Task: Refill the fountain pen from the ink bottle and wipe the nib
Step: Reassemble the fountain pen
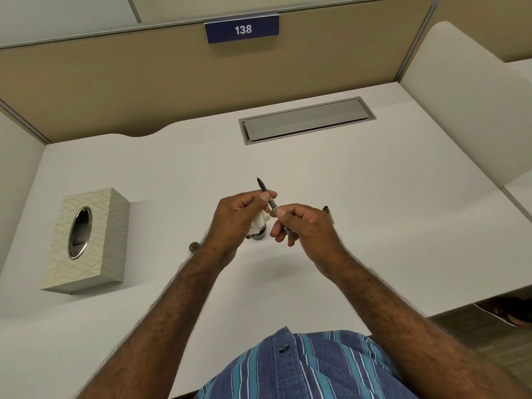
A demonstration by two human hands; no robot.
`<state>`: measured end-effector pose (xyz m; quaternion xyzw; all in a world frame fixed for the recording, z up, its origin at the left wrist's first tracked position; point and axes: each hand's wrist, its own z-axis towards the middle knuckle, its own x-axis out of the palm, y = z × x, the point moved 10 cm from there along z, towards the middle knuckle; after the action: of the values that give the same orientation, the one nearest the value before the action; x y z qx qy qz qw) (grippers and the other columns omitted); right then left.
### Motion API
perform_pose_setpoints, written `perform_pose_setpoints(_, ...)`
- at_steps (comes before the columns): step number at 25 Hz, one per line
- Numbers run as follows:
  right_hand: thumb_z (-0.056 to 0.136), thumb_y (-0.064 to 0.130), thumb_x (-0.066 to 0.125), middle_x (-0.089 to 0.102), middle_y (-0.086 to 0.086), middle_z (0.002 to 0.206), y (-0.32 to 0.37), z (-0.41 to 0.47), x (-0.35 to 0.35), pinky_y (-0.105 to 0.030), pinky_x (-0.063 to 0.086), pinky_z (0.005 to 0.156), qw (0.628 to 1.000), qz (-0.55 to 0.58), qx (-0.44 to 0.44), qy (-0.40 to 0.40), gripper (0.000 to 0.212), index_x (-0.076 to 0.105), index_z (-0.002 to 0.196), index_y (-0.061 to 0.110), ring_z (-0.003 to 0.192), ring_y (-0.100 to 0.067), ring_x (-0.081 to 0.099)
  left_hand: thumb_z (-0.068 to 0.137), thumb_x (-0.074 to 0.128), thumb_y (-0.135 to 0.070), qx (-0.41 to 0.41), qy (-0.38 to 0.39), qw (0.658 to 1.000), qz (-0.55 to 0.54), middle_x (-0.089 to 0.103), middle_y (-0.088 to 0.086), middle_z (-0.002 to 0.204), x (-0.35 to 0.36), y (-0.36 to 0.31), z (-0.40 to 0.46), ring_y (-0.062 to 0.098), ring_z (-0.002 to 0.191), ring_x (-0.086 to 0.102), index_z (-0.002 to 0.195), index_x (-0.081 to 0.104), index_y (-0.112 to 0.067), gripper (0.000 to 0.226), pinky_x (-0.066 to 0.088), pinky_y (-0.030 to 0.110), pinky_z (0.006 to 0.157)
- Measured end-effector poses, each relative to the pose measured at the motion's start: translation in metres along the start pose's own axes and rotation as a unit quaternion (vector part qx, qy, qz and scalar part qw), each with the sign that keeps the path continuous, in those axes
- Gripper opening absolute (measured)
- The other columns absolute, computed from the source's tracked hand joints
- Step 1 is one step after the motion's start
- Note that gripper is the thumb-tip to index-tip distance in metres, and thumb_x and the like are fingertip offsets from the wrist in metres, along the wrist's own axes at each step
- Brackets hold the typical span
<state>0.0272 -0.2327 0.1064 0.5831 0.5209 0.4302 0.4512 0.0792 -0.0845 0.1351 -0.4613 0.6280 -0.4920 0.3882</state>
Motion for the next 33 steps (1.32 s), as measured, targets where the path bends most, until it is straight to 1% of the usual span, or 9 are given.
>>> perform_pose_setpoints(6,0.112,0.02,0.051,0.072,-0.007,0.075,-0.004,-0.001,0.007,-0.031,0.046,0.063,0.999,0.039,0.013,0.032,0.029,0.076,0.101,0.012,0.063,-0.018,0.061,0.104,0.063,-0.031,-0.005,0.008,1.0,-0.006,0.073,-0.01,0.081,0.001,0.002,0.0,0.004,0.075,0.064,0.103,0.082,-0.022,0.022,0.044,0.013,0.056)
perform_pose_setpoints(11,0.109,0.026,0.059,0.081,-0.009,0.093,-0.008,0.0,0.0,-0.035,0.05,0.07,0.999,-0.023,0.02,0.043,0.024,0.076,0.111,0.009,0.08,-0.02,0.07,0.102,0.065,-0.031,-0.017,-0.001,1.0,0.002,0.075,0.005,0.094,-0.001,0.008,0.001,0.012,0.074,0.06,0.09,0.083,-0.028,0.022,0.042,0.016,0.052)
perform_pose_setpoints(13,0.103,0.028,0.069,0.081,-0.006,0.094,-0.006,0.001,-0.006,-0.032,0.053,0.071,0.998,-0.057,-0.001,0.022,0.015,0.078,0.107,0.017,0.079,-0.017,0.069,0.102,0.066,-0.029,-0.03,-0.003,1.0,-0.005,0.068,0.0,0.084,0.001,0.012,0.001,0.009,0.067,0.056,0.099,0.084,-0.022,0.02,0.041,0.018,0.048)
perform_pose_setpoints(16,0.093,0.027,0.082,0.078,-0.002,0.086,-0.002,0.002,-0.016,-0.028,0.056,0.07,0.996,-0.081,-0.029,-0.033,0.01,0.08,0.101,0.021,0.069,-0.014,0.068,0.102,0.066,-0.028,-0.041,-0.003,0.999,-0.003,0.068,0.003,0.087,0.005,0.017,0.001,0.012,0.068,0.056,0.104,0.084,-0.018,0.02,0.042,0.018,0.047)
perform_pose_setpoints(21,0.09,0.029,0.085,0.078,0.005,0.087,-0.009,0.005,-0.034,-0.02,0.053,0.068,0.987,-0.12,-0.03,-0.102,0.008,0.083,0.095,0.024,0.071,-0.008,0.064,0.101,0.068,-0.026,-0.065,-0.013,0.998,0.001,0.064,0.006,0.075,0.008,0.026,0.005,0.013,0.06,0.055,0.101,0.082,-0.014,0.019,0.044,0.019,0.047)
perform_pose_setpoints(23,0.09,0.031,0.084,0.078,0.005,0.089,-0.017,0.007,-0.045,-0.017,0.053,0.069,0.981,-0.141,-0.019,-0.129,0.008,0.083,0.094,0.024,0.073,-0.007,0.066,0.101,0.068,-0.028,-0.079,-0.011,0.997,0.005,0.065,0.004,0.073,0.008,0.033,0.006,0.018,0.065,0.056,0.099,0.08,-0.015,0.017,0.045,0.019,0.05)
perform_pose_setpoints(26,0.088,0.03,0.084,0.077,0.005,0.08,-0.036,0.01,-0.065,-0.025,0.056,0.073,0.968,-0.184,-0.001,-0.173,0.006,0.085,0.09,0.024,0.073,-0.013,0.07,0.102,0.066,-0.026,-0.103,0.012,0.995,-0.003,0.063,0.008,0.081,0.012,0.046,0.002,0.022,0.073,0.052,0.107,0.076,-0.016,0.015,0.043,0.02,0.055)
perform_pose_setpoints(29,0.089,0.027,0.082,0.078,0.004,0.074,-0.052,0.013,-0.077,-0.027,0.056,0.075,0.95,-0.244,0.013,-0.197,0.007,0.085,0.088,0.021,0.075,-0.018,0.073,0.102,0.067,-0.026,-0.122,0.021,0.992,0.014,0.07,0.0,0.089,0.014,0.064,-0.003,0.017,0.077,0.059,0.122,0.075,-0.017,0.024,0.048,0.024,0.065)
perform_pose_setpoints(33,0.09,0.024,0.078,0.073,0.0,0.071,-0.071,0.023,-0.084,-0.029,0.053,0.074,0.926,-0.323,0.017,-0.194,0.011,0.083,0.086,0.016,0.073,-0.022,0.069,0.096,0.07,-0.028,-0.138,0.027,0.99,0.005,0.071,-0.01,0.104,0.014,0.084,-0.01,0.008,0.08,0.066,0.121,0.077,-0.028,0.025,0.05,0.033,0.077)
